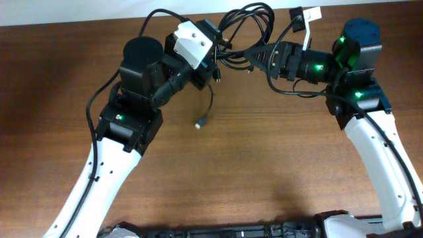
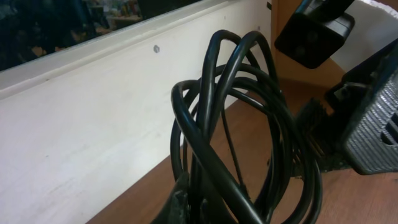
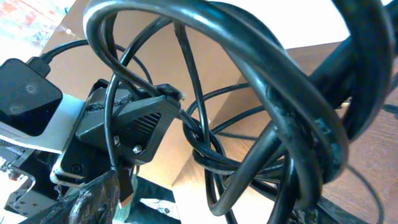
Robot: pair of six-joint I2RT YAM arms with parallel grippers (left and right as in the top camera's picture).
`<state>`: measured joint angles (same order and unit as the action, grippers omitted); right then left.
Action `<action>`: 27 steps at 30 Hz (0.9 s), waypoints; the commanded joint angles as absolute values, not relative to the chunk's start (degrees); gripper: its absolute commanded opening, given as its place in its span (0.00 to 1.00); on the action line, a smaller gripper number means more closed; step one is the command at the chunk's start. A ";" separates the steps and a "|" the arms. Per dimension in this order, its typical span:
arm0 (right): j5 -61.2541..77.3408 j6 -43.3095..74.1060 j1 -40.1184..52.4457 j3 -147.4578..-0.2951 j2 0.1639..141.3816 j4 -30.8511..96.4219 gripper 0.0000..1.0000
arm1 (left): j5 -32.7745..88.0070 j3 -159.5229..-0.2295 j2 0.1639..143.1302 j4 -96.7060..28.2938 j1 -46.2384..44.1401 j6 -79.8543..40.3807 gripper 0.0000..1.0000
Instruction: Untangle cables
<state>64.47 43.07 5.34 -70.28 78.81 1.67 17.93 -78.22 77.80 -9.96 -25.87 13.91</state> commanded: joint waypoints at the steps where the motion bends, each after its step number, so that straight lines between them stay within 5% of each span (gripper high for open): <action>1: 66.92 42.22 5.72 -70.74 78.26 1.06 0.77 | 17.54 -78.70 77.47 -9.43 -25.89 13.54 0.00; 15: 68.62 42.44 5.72 -70.74 78.26 0.36 0.77 | 15.62 -78.70 77.58 -7.11 -25.85 9.69 0.00; 27: 64.73 43.57 5.61 -70.74 78.26 -6.46 0.77 | 30.41 -78.70 77.56 -10.33 -25.85 9.76 0.00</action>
